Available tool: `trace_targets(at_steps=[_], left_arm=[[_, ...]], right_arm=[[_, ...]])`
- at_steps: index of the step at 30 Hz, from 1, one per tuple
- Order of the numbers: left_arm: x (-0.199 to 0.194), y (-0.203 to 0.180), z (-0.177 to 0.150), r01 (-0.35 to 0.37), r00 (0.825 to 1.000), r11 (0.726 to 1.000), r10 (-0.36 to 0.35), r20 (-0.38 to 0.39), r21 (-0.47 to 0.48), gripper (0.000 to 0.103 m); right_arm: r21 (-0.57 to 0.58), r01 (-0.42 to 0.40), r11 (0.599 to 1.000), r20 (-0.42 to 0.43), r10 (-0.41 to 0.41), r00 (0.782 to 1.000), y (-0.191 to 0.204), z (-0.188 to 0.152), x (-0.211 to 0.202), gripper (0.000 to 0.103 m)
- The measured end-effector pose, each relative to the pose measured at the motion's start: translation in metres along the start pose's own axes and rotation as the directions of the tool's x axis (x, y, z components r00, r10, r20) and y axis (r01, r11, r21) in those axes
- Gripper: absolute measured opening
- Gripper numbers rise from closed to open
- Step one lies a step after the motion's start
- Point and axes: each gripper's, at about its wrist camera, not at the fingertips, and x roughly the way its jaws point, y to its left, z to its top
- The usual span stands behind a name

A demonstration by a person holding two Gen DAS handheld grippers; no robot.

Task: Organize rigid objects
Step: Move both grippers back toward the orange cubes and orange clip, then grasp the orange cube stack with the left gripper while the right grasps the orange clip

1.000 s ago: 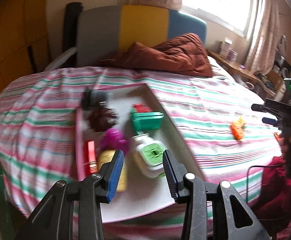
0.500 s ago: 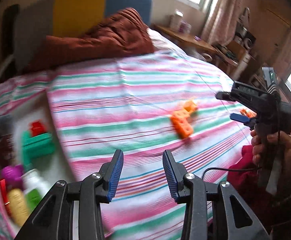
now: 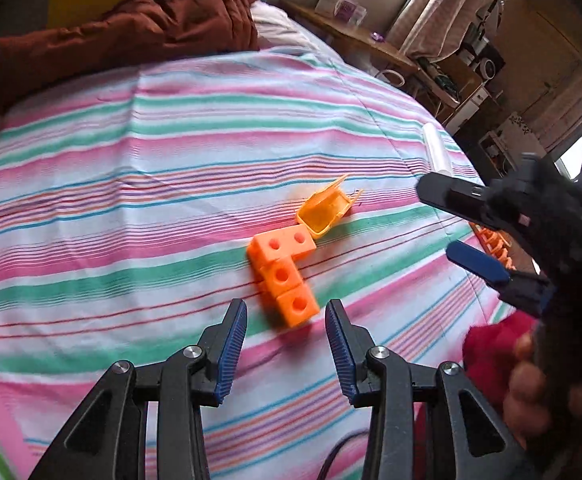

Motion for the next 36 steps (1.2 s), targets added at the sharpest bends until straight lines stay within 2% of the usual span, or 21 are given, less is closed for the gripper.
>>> trace_targets(at_steps=[3,4,5,7,10,16,21,27,36], left_arm=[[0.016,0.001,0.005,-0.002,1.000,1.000,0.002,-0.013,-0.022,0.041],[0.020,0.001,0.007,-0.003,1.000,1.000,0.003,0.006,-0.016,0.040],[0.020,0.001,0.008,-0.006,1.000,1.000,0.006,0.020,-0.008,0.037],[0.018,0.003,0.006,-0.026,0.999,1.000,0.026,0.029,0.002,0.023],[0.011,0.010,-0.003,-0.020,0.999,1.000,0.019,0.041,0.020,0.024],[-0.019,0.026,-0.043,-0.078,0.994,0.995,0.072,0.086,0.062,0.024],[-0.033,0.029,-0.070,-0.104,0.990,0.990,0.095,0.107,0.090,0.025],[-0.040,0.031,-0.082,-0.105,0.988,0.988,0.091,0.128,0.110,0.025],[-0.042,0.030,-0.090,-0.122,0.984,0.985,0.103,0.149,0.122,0.026]], right_arm=[[0.000,-0.003,1.000,-0.004,0.003,1.000,0.000,0.000,0.002,0.085],[-0.002,-0.002,1.000,-0.003,0.002,1.000,0.001,0.000,0.002,0.085],[-0.005,0.000,1.000,-0.002,0.000,1.000,0.001,0.000,0.002,0.085],[-0.024,-0.001,1.000,-0.001,0.001,1.000,0.003,-0.001,0.003,0.085],[-0.061,0.010,0.998,0.000,-0.010,1.000,0.008,-0.003,0.005,0.084],[-0.065,0.035,0.997,-0.026,-0.037,0.999,0.007,-0.006,0.011,0.084],[-0.082,0.054,0.995,-0.079,-0.061,0.995,0.008,-0.010,0.022,0.084],[-0.133,0.071,0.989,-0.143,-0.090,0.986,0.021,-0.017,0.039,0.084],[-0.173,0.136,0.976,-0.112,-0.156,0.981,0.046,0.004,0.083,0.083]])
